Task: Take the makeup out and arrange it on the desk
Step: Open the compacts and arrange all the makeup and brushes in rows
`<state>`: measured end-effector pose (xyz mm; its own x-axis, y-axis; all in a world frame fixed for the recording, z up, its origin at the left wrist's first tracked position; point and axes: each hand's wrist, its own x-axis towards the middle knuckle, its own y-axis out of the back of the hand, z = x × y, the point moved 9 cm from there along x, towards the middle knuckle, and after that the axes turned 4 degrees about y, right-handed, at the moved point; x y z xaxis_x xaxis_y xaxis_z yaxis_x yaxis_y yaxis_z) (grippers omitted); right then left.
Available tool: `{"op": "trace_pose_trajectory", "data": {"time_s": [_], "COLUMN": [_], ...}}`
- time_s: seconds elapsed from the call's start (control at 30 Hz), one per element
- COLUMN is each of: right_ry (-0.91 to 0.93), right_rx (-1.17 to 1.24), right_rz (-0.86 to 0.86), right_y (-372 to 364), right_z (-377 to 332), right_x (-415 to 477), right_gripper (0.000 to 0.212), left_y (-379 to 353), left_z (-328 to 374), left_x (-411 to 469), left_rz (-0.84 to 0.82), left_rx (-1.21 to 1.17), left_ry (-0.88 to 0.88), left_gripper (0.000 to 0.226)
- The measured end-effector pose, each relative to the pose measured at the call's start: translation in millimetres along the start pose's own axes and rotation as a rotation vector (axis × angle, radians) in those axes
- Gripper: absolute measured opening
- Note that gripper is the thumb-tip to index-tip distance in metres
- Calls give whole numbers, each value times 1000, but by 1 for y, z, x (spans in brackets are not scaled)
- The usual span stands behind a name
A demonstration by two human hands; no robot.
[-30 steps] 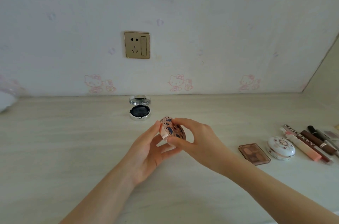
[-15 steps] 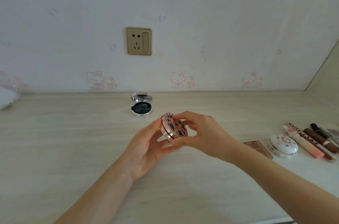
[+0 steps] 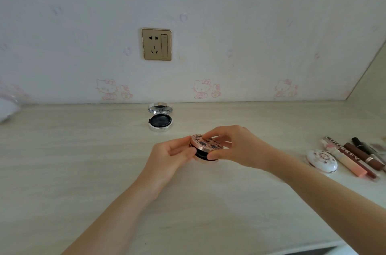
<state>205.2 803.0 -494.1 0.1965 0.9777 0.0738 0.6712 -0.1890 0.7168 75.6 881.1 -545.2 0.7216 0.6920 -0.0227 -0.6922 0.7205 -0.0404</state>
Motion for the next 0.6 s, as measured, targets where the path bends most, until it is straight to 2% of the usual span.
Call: {"op": "trace_pose_trajectory", "data": {"time_s": [0.1,0.23,0.37,0.6], "right_ry": [-21,-29,-16,36], "right_rx": [29,25,-1,-105], "right_rz": [-5,-17,-31,-58], "right_y": [-3,-9,-16,-21], "right_z": [7,14,18,18], "right_x": [1,2,3,9], "right_gripper": [37,38,38,34], "left_y": [-4,-3,7,9], "left_z": [7,10,-3,-9], "left_x": [-2,-3,0,3], "left_rz": [-12,86,177,185], "left_rx": [277,516,611,681], "left_ry": [-89,-154,-115,-133], "left_gripper": [46,54,83,92]}}
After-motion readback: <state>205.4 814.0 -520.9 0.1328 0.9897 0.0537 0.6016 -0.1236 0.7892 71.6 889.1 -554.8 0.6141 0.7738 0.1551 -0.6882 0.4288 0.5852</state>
